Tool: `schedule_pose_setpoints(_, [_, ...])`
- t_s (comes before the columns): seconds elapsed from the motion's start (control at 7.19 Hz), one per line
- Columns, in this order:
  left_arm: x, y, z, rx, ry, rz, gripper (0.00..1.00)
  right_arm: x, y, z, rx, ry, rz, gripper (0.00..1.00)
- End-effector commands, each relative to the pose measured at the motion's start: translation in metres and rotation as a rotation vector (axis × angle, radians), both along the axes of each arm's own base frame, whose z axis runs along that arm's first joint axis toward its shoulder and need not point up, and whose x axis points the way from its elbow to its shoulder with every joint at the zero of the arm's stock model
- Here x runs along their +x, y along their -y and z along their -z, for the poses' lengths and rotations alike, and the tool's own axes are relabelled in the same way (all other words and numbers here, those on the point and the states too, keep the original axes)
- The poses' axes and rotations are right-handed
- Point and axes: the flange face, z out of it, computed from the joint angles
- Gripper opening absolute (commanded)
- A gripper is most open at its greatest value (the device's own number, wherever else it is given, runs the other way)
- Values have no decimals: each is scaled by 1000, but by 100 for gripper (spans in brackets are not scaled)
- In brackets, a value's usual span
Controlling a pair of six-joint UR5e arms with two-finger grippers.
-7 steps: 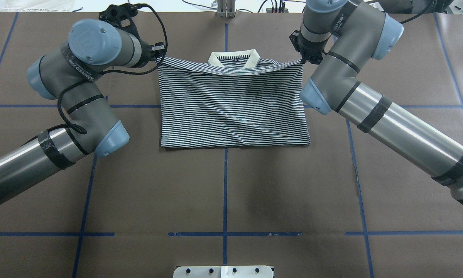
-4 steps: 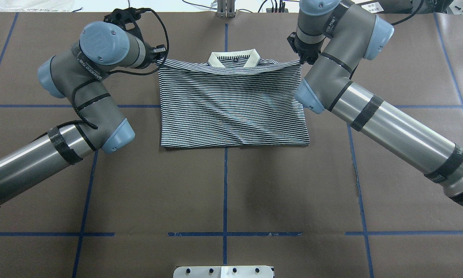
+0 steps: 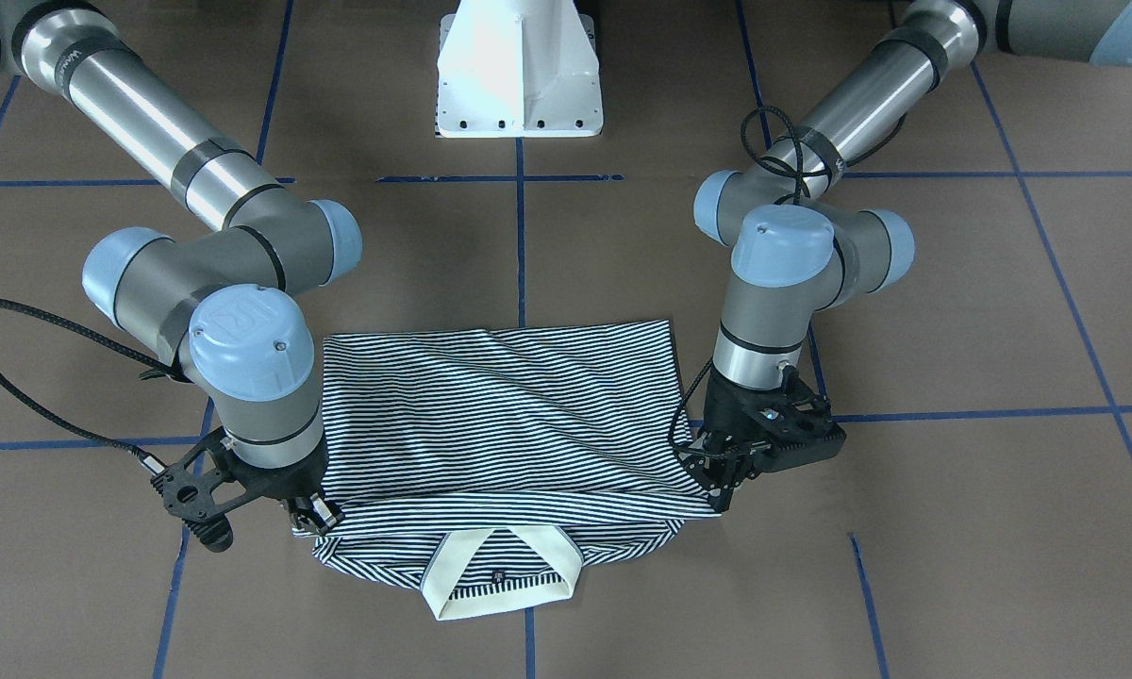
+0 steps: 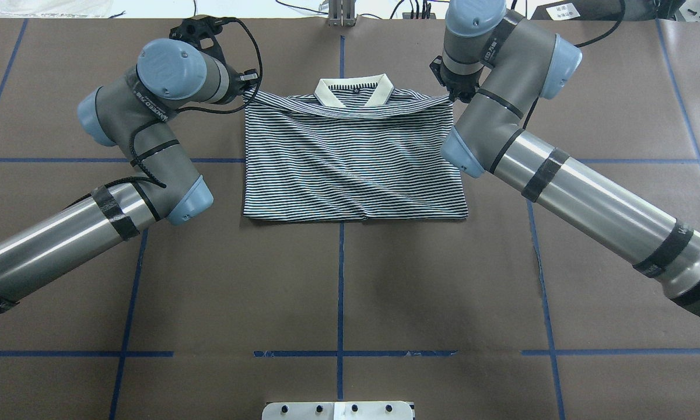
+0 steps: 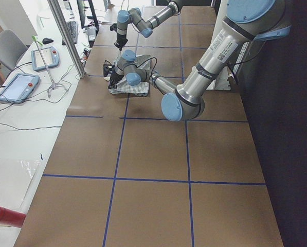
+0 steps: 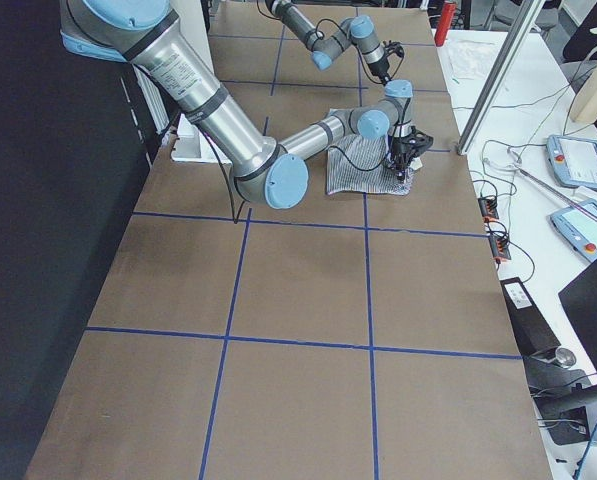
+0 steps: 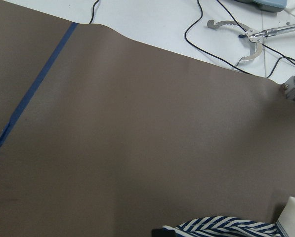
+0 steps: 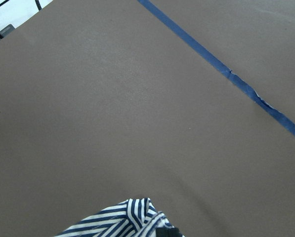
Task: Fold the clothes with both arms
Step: 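Lower the hem onto the shirt near the collar and open both grippers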
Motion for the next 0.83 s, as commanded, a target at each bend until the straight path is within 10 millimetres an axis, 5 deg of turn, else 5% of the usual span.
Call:
schedule_pose_setpoints(0.0, [7, 2, -9, -8, 11, -5, 0, -11, -5, -4, 21, -7, 11, 0])
schedule_pose_setpoints(0.28, [6, 2, -9, -6, 13, -7, 36, -12, -5, -2, 24, -5, 11, 29])
schedule_pose_setpoints(0.42, [5, 0, -8, -3, 9, -9, 45, -10, -5, 0, 29, -1, 10, 39])
schedule_pose_setpoints(0.7, [-12, -16, 7, 31, -30, -12, 47, 3, -10, 20, 62, 39, 3, 52])
